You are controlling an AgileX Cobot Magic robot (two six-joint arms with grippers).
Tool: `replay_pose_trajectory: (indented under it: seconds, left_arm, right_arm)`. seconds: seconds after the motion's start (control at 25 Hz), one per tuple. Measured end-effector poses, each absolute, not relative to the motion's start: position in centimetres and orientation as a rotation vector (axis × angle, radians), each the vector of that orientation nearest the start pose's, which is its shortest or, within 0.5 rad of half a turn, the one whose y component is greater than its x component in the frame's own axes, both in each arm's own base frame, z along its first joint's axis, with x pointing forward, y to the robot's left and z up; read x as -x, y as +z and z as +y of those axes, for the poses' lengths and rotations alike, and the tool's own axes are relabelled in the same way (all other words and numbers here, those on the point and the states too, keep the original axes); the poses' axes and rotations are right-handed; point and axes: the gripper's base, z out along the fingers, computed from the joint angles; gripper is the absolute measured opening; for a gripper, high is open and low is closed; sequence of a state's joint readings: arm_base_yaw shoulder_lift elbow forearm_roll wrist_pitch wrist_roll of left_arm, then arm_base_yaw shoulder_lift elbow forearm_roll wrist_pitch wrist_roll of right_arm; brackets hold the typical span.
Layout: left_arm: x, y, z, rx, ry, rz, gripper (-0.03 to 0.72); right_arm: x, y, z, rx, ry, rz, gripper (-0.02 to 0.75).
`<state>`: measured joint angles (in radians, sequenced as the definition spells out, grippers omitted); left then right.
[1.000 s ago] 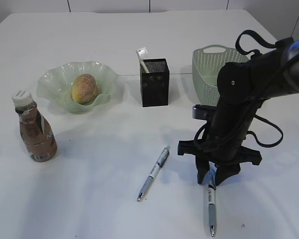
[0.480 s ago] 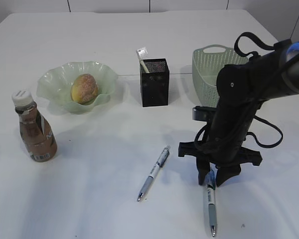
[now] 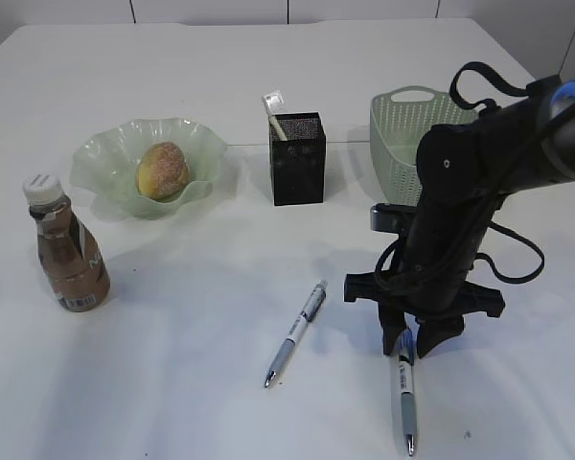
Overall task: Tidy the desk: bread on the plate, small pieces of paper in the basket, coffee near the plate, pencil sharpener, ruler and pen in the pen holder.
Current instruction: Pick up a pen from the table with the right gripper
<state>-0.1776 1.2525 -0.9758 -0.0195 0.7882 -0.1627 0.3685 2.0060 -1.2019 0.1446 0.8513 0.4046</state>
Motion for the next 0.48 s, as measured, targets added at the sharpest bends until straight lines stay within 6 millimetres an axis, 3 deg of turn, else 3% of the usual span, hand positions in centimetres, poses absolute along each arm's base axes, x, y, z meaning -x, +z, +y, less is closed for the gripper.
replay_pose_trajectory:
  seconds: [0.48]
  left_arm:
    - [-24.54, 30.22, -4.53, -0.007, -0.155, 2.556, 0.238]
  right_arm:
    - [-33.09, 12.40, 13.62, -0.177, 0.128, 3.166, 0.321]
